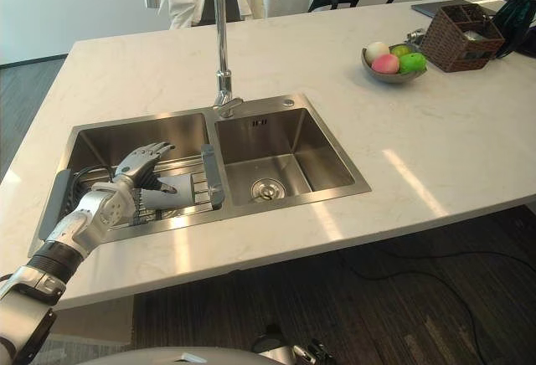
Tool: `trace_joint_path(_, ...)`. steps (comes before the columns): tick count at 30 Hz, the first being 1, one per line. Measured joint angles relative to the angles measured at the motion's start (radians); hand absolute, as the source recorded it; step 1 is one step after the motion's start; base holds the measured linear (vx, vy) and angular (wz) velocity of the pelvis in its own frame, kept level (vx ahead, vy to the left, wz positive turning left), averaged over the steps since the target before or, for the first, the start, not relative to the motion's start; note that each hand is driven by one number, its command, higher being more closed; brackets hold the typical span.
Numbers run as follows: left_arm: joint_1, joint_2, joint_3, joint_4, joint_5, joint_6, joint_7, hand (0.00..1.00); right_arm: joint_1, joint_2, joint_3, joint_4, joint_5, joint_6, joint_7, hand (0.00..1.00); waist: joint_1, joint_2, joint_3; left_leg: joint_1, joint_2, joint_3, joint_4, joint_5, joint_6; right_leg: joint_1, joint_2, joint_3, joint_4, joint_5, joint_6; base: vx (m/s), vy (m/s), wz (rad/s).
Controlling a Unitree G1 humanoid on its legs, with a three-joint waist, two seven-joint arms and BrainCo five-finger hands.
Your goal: Walk over to the sink, pick up the cup, carry it to the dishwasher, place the cup inside the dishwasher, then close the dishwasher door
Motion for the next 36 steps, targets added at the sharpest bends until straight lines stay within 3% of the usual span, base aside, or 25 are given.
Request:
trace_joint_path(21, 0.064, 0.000, -0.005, 0.037, 0.022, -0.016, -0.036, 0.00, -0.001, -0.021, 0.029, 0.011, -0.001, -0.023, -0.001, 0.00, -0.010, 0.008, -0.006, 0.007, -0.001, 0.019, 0.000, -0.002, 0.000, -0.006, 0.002, 0.019, 0.000, 0.004, 0.003, -0.03, -0.030, -0.03)
trace_joint_path(36, 0.077, -0.011, -0.019, 0.155, 0.020, 0.061, -0.035, 0.00, -0.008, -0.021, -0.003, 0.057, -0.010, -0.036, 0.000, 0.00, -0.012, 0.013, -0.026, 0.012, -0.001, 0.020, 0.000, -0.003, 0.000, -0.006, 0.002, 0.021, -0.001, 0.005, 0.003, -0.01, -0.007, 0.00)
